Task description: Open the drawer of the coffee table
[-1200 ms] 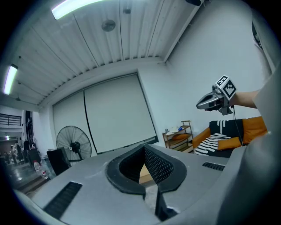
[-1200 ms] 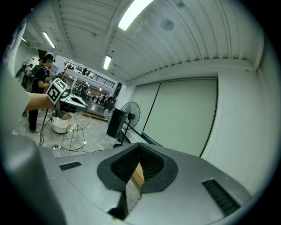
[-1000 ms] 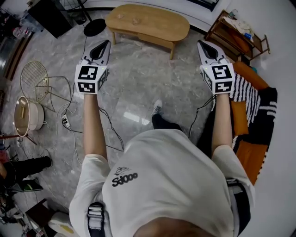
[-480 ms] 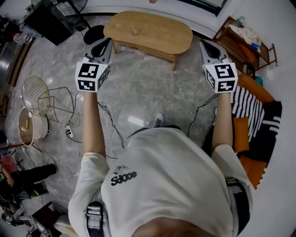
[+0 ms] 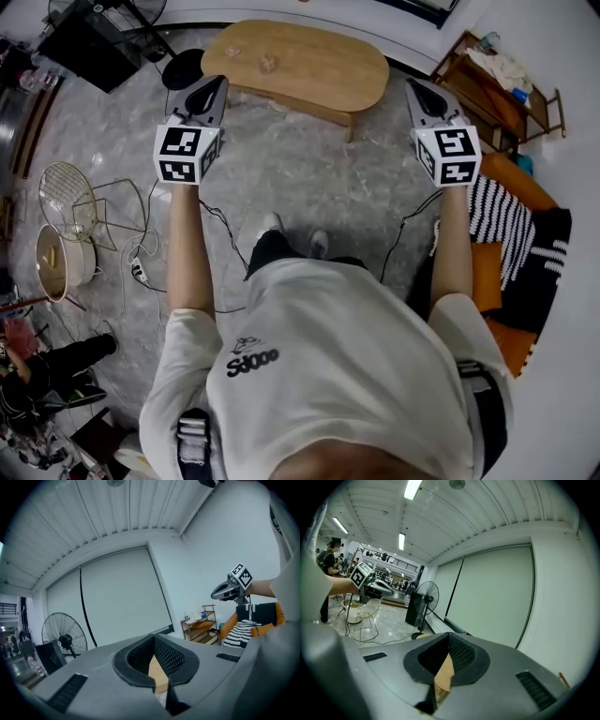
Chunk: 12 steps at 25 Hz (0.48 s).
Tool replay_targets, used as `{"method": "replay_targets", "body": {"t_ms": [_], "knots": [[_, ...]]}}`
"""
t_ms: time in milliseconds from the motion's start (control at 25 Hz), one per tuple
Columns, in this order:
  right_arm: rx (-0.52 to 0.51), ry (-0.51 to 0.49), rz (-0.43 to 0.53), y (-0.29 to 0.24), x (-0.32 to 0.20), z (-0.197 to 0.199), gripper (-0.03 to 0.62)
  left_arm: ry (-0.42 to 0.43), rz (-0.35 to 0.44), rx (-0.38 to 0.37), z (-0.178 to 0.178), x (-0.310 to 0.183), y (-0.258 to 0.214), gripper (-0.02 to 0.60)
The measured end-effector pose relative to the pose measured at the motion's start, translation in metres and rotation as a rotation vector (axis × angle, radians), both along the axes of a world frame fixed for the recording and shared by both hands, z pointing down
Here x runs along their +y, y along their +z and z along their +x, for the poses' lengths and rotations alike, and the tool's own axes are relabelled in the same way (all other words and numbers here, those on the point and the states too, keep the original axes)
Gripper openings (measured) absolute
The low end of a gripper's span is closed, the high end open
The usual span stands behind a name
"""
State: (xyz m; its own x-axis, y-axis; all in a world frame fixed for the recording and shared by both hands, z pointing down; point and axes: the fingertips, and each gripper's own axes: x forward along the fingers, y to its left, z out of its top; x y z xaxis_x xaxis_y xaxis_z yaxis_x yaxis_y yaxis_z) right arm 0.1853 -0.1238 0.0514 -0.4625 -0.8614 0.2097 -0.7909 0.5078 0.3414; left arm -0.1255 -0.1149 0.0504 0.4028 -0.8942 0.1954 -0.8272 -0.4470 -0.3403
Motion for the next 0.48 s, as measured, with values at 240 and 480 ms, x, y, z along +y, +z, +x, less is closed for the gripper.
{"method": "replay_targets", "body": {"t_ms": [240, 480], "knots": [[-0.013, 0.041, -0.018, 0.015, -0.021, 0.002, 0.006, 0.020, -0.022, 0.040, -0.003, -0.025, 0.016, 0.017], [-0.030, 0.080, -0.044, 0.028, -0.055, -0.004, 0.006, 0.056, -0.031, 0.033, -0.013, -0.065, 0.023, 0.017]]}}
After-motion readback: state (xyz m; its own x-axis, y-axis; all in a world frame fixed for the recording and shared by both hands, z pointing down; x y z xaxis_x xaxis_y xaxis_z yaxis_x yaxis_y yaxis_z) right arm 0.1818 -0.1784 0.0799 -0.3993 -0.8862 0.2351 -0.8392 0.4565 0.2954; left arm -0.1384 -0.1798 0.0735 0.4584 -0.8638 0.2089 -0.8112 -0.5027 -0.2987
